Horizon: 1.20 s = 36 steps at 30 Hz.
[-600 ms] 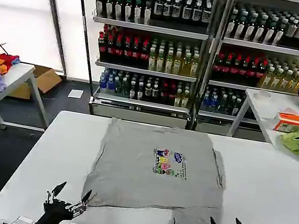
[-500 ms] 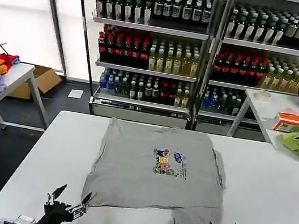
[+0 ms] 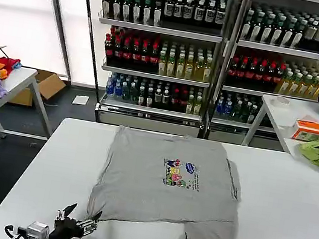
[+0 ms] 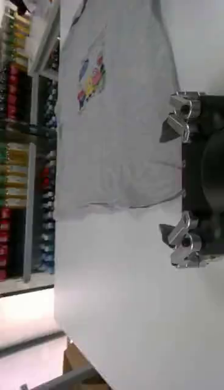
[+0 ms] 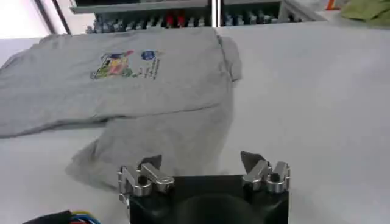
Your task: Fold and organize the clothes.
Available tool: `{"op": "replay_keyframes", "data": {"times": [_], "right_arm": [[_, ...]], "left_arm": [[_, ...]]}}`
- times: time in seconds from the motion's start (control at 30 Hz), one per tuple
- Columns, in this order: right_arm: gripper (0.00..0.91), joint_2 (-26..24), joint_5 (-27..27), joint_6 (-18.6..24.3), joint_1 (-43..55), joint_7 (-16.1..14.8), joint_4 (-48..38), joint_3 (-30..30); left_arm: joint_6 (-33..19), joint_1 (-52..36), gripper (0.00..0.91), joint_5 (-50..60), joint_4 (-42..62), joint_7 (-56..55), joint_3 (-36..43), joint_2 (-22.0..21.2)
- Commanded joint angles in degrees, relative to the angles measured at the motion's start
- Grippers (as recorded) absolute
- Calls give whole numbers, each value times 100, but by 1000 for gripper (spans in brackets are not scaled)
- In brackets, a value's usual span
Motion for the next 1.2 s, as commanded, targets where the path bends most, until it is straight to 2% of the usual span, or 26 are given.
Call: {"op": "replay_keyframes", "data": {"times": [0.03,0.1,0.13,0.17,0.23,0.27,0.77,0.97,1.1,1.2], "right_arm": [[0,-7,-137,-136,26,-6,-29,-181],[0,-15,-136,-125,39,-48,-70,-196],[0,-20,-127,-123,45,-40,-91,-207],[0,-20,-124,-123,48,-38,-106,-208],[0,-31,-121,-119,49,-31,-134,-208],[0,-31,-115,-119,50,-20,-148,-209],[0,-58,106,92,53,-49,-219,-216],[0,-98,442,277,49,-156,-157,-179],[0,-134,858,267,18,-125,-1,-93],[0,-229,975,175,-152,-122,228,48]], "left_arm": [[128,-310,907,-260,478,-242,212,-23],[106,-288,907,-233,515,-234,245,-61],[95,-268,736,-195,524,-231,279,-91],[90,-252,343,-152,530,-217,318,-109],[67,-242,60,-80,575,-196,371,-153],[47,-241,10,-54,589,-199,388,-185],[-186,-131,10,390,525,-120,601,-291],[-369,-136,10,462,453,-289,554,-306],[-371,-72,10,518,120,-398,514,-327],[-315,64,10,565,-175,-394,424,-328]]}}
